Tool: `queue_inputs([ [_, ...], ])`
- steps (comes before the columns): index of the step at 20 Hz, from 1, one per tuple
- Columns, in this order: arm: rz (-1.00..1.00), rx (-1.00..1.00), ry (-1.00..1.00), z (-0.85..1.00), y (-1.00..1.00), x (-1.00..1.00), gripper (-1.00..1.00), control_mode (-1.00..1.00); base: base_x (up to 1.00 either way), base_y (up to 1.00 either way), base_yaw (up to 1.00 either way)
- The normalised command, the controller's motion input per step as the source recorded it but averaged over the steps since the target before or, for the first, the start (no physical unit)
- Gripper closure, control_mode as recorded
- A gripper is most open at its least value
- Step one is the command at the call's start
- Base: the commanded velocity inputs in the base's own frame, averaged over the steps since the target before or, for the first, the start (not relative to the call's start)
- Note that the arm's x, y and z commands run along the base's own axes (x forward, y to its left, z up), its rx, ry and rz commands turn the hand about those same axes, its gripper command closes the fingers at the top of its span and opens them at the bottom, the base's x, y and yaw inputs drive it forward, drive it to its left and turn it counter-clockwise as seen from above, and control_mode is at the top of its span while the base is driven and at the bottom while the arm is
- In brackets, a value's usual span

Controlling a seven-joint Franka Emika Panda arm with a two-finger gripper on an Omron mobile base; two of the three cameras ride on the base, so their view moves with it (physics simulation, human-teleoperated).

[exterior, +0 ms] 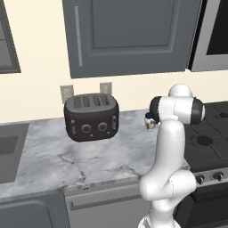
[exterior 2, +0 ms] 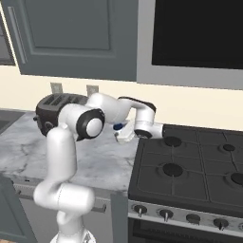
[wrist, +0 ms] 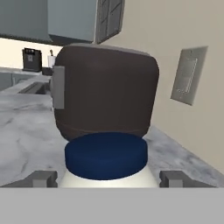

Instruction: Collect the turmeric, mayonnaise, and shaker from the cabinet and place them next to the stove.

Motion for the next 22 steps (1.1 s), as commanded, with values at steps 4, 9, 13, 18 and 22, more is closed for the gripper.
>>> queue_inputs([
  [4,0.15,0.09,0.0,-0.23,-0.36,0.21,1.0,-1.0,0.0,0.0,0.0],
  [9,0.14,0.1,0.01,-0.17,-0.35,0.27,1.0,-1.0,0.0,0.0,0.0],
  [13,0.11,0.09,0.02,-0.16,-0.2,0.28,1.0,-1.0,0.0,0.0,0.0],
  [18,0.07,0.02,0.01,-0.32,-0.02,0.04,-1.0,-1.0,0.0,0.0,0.0],
  [22,0.03,0.01,-0.04,-0.06,0.0,-0.1,-1.0,-1.0,0.0,0.0,0.0],
])
